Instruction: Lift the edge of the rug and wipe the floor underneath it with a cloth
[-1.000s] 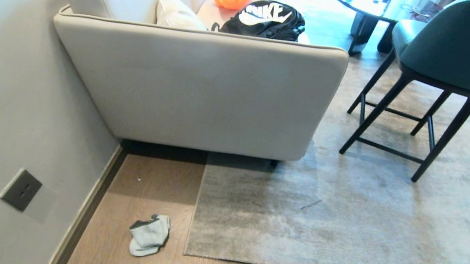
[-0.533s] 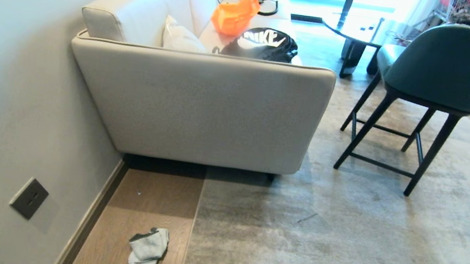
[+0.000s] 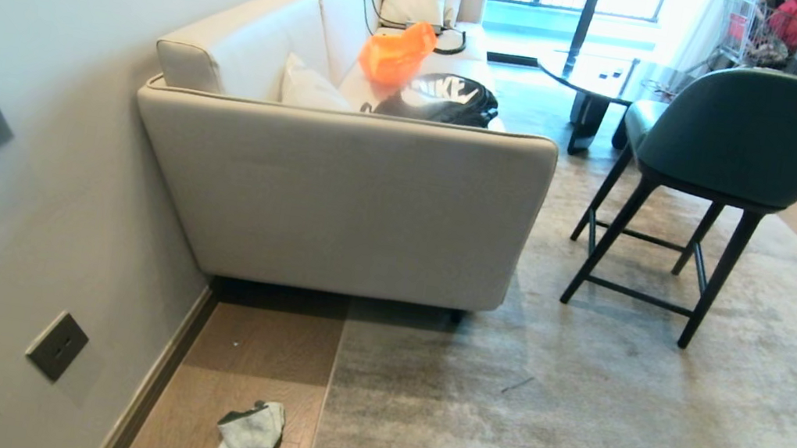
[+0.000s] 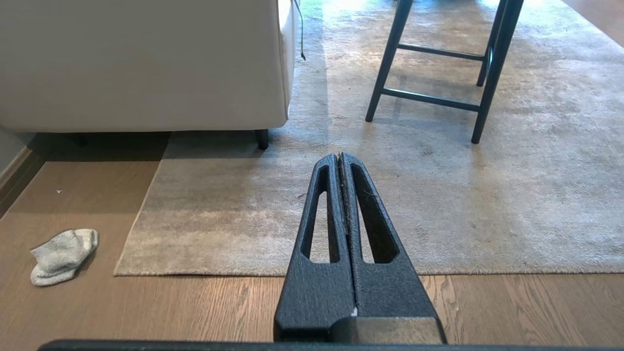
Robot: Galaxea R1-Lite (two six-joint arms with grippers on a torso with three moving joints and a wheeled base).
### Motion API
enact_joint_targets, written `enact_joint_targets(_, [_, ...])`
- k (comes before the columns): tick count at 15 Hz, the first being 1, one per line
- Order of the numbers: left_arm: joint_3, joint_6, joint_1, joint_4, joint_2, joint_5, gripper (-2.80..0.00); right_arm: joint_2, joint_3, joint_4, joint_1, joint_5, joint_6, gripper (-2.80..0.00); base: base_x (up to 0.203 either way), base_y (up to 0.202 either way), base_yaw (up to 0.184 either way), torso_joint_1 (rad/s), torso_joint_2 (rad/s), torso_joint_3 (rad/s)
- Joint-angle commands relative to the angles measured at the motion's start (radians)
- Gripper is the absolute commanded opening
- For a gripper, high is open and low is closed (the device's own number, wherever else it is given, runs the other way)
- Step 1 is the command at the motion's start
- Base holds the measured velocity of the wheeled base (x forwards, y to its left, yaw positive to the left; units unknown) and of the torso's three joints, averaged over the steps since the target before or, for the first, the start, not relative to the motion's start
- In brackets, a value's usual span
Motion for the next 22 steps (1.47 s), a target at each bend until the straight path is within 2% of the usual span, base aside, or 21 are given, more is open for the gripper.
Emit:
enact_joint_targets(1, [0.0,-0.001,0.0,0.0,0.0,0.0,-2.8,0.001,0.0,-0.001,0.0,0.0,0.0,-2.8,0.0,0.0,0.0,0.0,0.0,0.0])
enact_joint_targets(22, [0.0,-0.001,0.0,0.0,0.0,0.0,-2.8,0.001,0.0,-0.001,0.0,0.0,0.002,-2.8,0.0,0.0,0.0,0.0,0.0,0.011])
